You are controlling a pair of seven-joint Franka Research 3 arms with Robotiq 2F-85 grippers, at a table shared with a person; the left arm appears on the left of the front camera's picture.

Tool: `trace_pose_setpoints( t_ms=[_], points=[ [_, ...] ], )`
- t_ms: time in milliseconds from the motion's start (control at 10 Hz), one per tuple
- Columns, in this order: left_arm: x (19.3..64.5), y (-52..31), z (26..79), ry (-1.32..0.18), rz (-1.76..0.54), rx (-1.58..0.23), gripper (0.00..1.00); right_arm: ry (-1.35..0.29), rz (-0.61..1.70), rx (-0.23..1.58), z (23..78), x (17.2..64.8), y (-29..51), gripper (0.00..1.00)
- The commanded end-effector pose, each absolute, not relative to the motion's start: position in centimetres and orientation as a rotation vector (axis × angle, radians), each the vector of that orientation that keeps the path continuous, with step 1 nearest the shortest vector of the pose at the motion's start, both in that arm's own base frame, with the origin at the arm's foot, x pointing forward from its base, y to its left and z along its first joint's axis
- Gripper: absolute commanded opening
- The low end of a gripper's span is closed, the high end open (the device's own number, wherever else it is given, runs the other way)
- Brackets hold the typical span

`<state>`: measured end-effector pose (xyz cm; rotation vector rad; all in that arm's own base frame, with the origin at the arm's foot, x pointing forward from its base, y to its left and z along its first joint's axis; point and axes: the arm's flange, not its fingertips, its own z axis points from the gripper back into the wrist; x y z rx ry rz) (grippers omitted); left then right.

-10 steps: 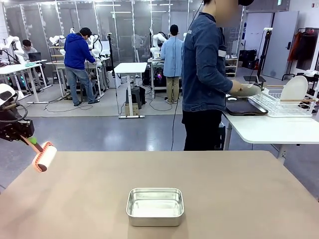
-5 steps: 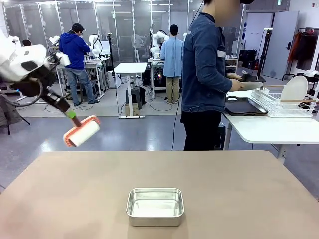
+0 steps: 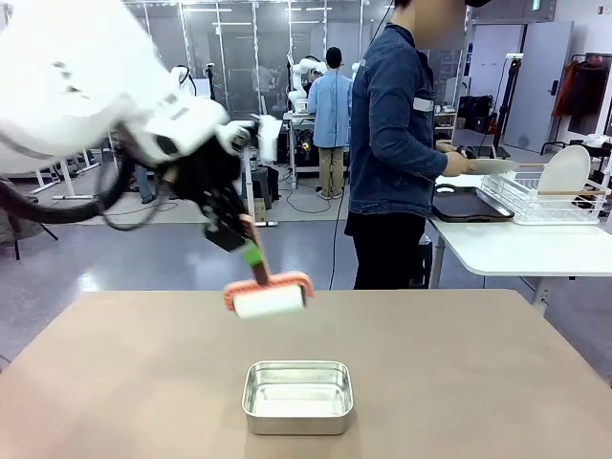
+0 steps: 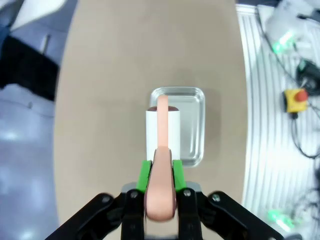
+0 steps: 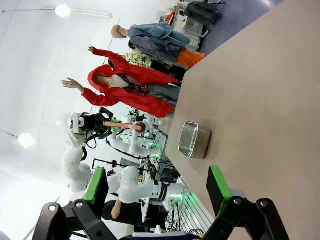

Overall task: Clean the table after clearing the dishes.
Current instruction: Place the Lint Roller back on top of the Airtight Container.

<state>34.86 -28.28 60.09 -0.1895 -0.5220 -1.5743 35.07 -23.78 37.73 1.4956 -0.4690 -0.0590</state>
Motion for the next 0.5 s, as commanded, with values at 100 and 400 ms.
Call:
trace_pose_setpoints(
  t_ms=[100,400],
  points=[
    [37.1,-33.0,58.6,-0.403,-1.682,-0.163,0.22,-0.476,-0.054,1.498,38.0,34.8,-23.7,1.0],
    [37.2,-34.8,54.4,-0.271,-1.685,-0.14,0.22,-0.476,-0.054,1.498,38.0,34.8,-23.7,1.0]
  ],
)
